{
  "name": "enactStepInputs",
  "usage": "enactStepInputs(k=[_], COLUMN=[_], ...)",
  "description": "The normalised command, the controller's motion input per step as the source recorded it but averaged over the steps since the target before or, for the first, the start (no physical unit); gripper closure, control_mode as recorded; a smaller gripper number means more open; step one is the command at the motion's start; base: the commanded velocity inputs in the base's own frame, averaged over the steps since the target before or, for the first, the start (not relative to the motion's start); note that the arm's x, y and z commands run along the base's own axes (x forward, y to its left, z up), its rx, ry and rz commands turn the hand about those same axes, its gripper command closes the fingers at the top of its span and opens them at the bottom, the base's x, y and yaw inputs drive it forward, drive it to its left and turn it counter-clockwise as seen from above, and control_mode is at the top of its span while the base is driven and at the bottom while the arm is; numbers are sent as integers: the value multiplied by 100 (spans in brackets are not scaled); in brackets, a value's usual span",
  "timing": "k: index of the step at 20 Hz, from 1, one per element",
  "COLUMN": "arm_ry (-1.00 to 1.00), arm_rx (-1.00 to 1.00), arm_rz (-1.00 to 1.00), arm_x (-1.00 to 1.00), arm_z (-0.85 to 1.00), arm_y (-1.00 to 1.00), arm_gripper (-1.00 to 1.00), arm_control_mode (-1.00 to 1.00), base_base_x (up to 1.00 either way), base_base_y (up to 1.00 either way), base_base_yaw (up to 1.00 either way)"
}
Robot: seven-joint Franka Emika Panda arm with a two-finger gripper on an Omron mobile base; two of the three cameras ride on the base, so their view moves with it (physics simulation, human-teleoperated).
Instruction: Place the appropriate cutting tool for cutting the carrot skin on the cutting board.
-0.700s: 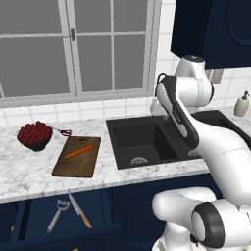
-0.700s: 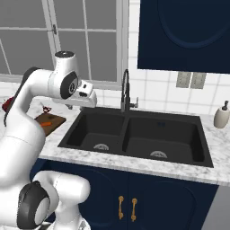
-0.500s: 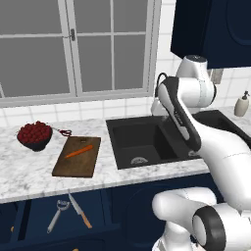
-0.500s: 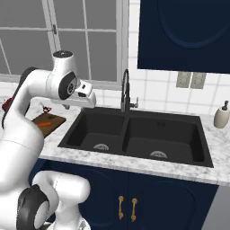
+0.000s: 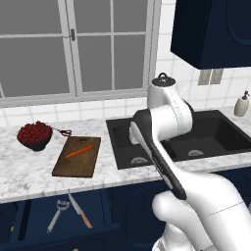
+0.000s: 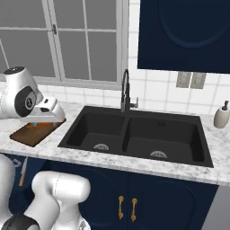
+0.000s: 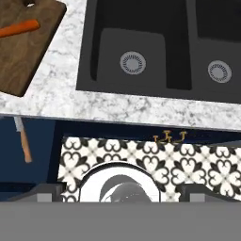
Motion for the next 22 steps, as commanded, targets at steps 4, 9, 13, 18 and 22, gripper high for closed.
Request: enactStepInputs(k=[4, 9, 13, 18, 22], arm_ry=[6, 16, 21, 16, 13], arm_rx=[-10, -10, -9, 0, 5], arm_rz=[0, 0, 0, 4, 0], arm_x=[-48, -11, 0, -6, 5], arm_z=[-48, -39, -33, -57, -58], arm_y=[100, 98, 93, 47, 50], arm_gripper=[-100, -100, -100, -100, -100], arm_control_mode=[-100, -100, -100, -100, -100], base_base_x=[0, 0, 0, 0, 0], base_base_y=[0, 0, 0, 0, 0], base_base_yaw=[0, 0, 0, 0, 0])
